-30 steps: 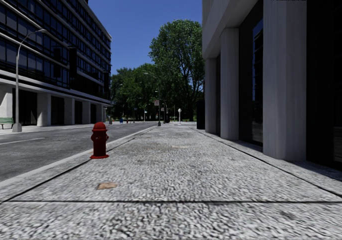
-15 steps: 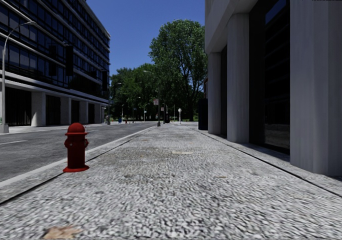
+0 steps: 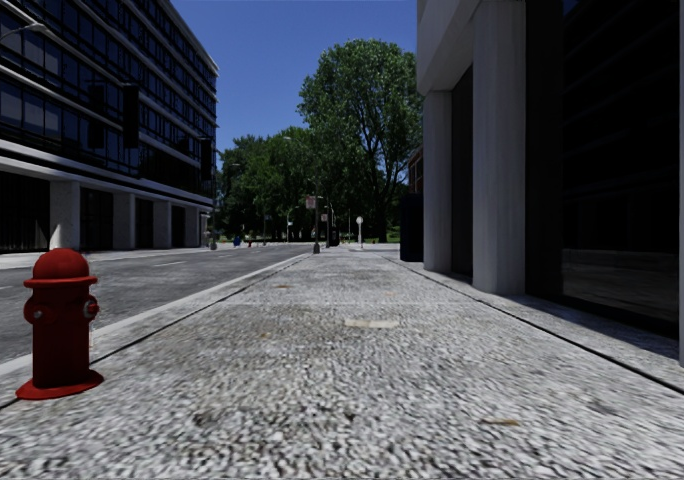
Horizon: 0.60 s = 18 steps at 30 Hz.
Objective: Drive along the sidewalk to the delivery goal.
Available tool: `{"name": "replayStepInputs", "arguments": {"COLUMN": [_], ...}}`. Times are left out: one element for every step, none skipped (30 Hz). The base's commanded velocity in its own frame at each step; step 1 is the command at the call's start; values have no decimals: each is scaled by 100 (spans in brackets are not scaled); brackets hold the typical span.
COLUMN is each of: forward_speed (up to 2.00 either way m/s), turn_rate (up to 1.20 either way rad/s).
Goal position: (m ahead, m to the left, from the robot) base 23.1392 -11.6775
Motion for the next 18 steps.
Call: {"name": "replayStepInputs", "arguments": {"forward_speed": [200,200,200,200,200,200,200,200,200,200,200,200,200,200,200,200,200,200], "turn_rate": [0,0,0,0,0,0,0,0,0,0,0,0,0,0,0,0,0,0]}}
